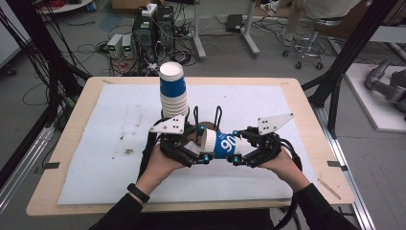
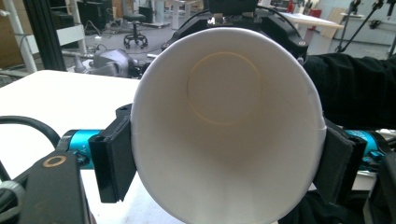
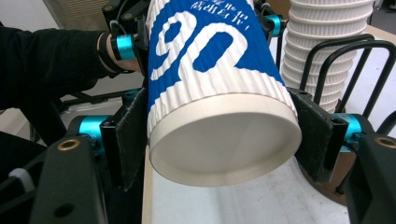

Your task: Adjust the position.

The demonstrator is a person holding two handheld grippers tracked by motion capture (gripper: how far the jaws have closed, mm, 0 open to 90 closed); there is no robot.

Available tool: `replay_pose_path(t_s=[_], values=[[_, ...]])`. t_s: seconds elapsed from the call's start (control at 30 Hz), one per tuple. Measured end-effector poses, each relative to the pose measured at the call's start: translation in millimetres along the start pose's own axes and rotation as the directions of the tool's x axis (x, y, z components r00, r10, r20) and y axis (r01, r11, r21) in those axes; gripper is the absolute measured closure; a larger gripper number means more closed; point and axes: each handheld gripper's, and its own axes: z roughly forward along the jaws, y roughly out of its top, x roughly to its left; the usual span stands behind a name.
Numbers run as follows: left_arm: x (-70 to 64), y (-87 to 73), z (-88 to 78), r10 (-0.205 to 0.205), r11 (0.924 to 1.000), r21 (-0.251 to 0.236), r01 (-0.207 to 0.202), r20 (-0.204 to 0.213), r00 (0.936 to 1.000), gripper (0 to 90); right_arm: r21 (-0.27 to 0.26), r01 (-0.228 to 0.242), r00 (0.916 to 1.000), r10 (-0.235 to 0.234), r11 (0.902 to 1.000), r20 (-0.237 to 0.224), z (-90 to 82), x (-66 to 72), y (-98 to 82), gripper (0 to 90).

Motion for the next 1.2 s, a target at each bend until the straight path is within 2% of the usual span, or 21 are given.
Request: replay_pose_path(t_s=[0.2, 0.27, 0.33, 0.5, 0.53, 0.6, 0.67, 0.73, 0.77, 0.8, 0.83, 0.87, 0.9, 0.93, 1.0, 1.07, 1.1, 1.13, 1.2], values=[[0.3, 2.5, -2.2, 0.002, 1.0, 0.004, -0.002, 0.006, 1.0, 21.5, -0.002, -0.004, 0.9999, 0.004, 1.0, -0.01, -0.6, -0.3, 0.4, 26.7], [0.2, 4.6, -3.3, 0.012, 0.9994, 0.031, -0.012, 0.008, 0.9999, 21.5, 0.006, -0.005, 1.0, 0.005, 1.0, 0.001, -3.0, -0.9, 2.3, 21.1], [-0.6, 6.9, -3.1, 0.024, 0.9978, 0.061, -0.024, 0.004, 0.9997, 21.5, 0.037, 0.007, 0.9998, -0.007, 0.9993, 0.018, -6.7, 0.1, 7.0, 20.8], [-3.7, 12.8, -0.2, 0.068, 0.9867, 0.148, -0.066, -0.009, 0.9976, 21.6, 0.085, 0.04, 0.999, -0.041, 0.9956, 0.016, -11.7, 4.7, 14.7, 20.5], [-4.2, 14.2, 0.7, 0.086, 0.9804, 0.179, -0.083, -0.011, 0.9962, 21.7, 0.107, 0.045, 0.9987, -0.047, 0.9933, 0.019, -10.3, 5.7, 15.0, 20.4], [-4.8, 16.0, 2.9, 0.095, 0.9728, 0.213, -0.092, -0.003, 0.9955, 21.7, 0.156, 0.064, 0.9973, -0.069, 0.9857, 0.026, -5.3, 7.7, 14.8, 20.4], [-5.3, 17.1, 4.5, 0.099, 0.9688, 0.229, -0.096, 0.0, 0.9951, 21.7, 0.188, 0.081, 0.9957, -0.088, 0.9789, 0.03, 0.5, 9.8, 14.1, 20.4], [-5.9, 18.5, 6.2, 0.104, 0.966, 0.237, -0.103, 0.009, 0.9946, 21.7, 0.244, 0.095, 0.9933, -0.108, 0.9653, 0.041, 9.5, 11.9, 12.5, 20.5], [-6.7, 19.4, 6.6, 0.108, 0.9654, 0.238, -0.107, 0.009, 0.9941, 21.7, 0.257, 0.095, 0.9925, -0.111, 0.9618, 0.051, 12.4, 12.3, 11.9, 20.6], [-7.0, 19.9, 6.8, 0.109, 0.9659, 0.235, -0.108, 0.01, 0.994, 21.7, 0.27, 0.094, 0.9918, -0.114, 0.9582, 0.058, 16.2, 12.0, 10.8, 22.2], [-7.1, 21.0, 6.5, 0.115, 0.9665, 0.229, -0.115, 0.015, 0.9933, 21.7, 0.269, 0.093, 0.9922, -0.111, 0.9587, 0.056, 17.6, 11.9, 10.4, 29.3], [-7.7, 21.4, 6.2, 0.117, 0.968, 0.223, -0.116, 0.009, 0.9931, 21.1, 0.263, 0.105, 0.992, -0.12, 0.9589, 0.04, 18.3, 11.2, 9.5, 30.0], [-8.6, 22.0, 5.9, 0.115, 0.9721, 0.206, -0.112, -0.005, 0.9933, 19.5, 0.254, 0.106, 0.992, -0.12, 0.9616, 0.041, 18.2, 10.8, 8.9, 30.1], [-9.2, 22.2, 5.8, 0.119, 0.9755, 0.188, -0.115, -0.012, 0.9928, 17.7, 0.226, 0.103, 0.9926, -0.115, 0.9687, 0.04, 17.2, 10.0, 7.9, 30.0], [-11.9, 22.2, 5.3, 0.14, 0.9819, 0.135, -0.132, -0.048, 0.989, 13.7, 0.186, 0.098, 0.9942, -0.104, 0.9777, 0.025, 14.8, 7.0, 6.3, 30.0], [-11.7, 21.1, 4.6, 0.122, 0.9887, 0.096, -0.115, -0.064, 0.9906, 9.5, 0.152, 0.089, 0.9954, -0.093, 0.9843, 0.021, 11.7, 5.2, 5.6, 30.0], [-10.4, 19.4, 4.3, 0.092, 0.9944, 0.058, -0.088, -0.061, 0.9939, 9.5, 0.128, 0.084, 0.9961, -0.086, 0.9882, 0.017, 10.1, 4.8, 5.2, 30.1], [-9.2, 17.7, 4.1, 0.069, 0.9973, 0.027, -0.068, -0.054, 0.9961, 9.5, 0.088, 0.066, 0.9977, -0.067, 0.9939, 0.014, 7.6, 4.2, 4.8, 30.0], [-6.8, 15.6, 4.4, 0.03, 0.9995, -0.012, -0.031, -0.042, 0.9987, 9.4, 0.057, 0.053, 0.9986, -0.054, 0.9969, 0.002, 6.4, 3.0, 4.3, 30.0]])
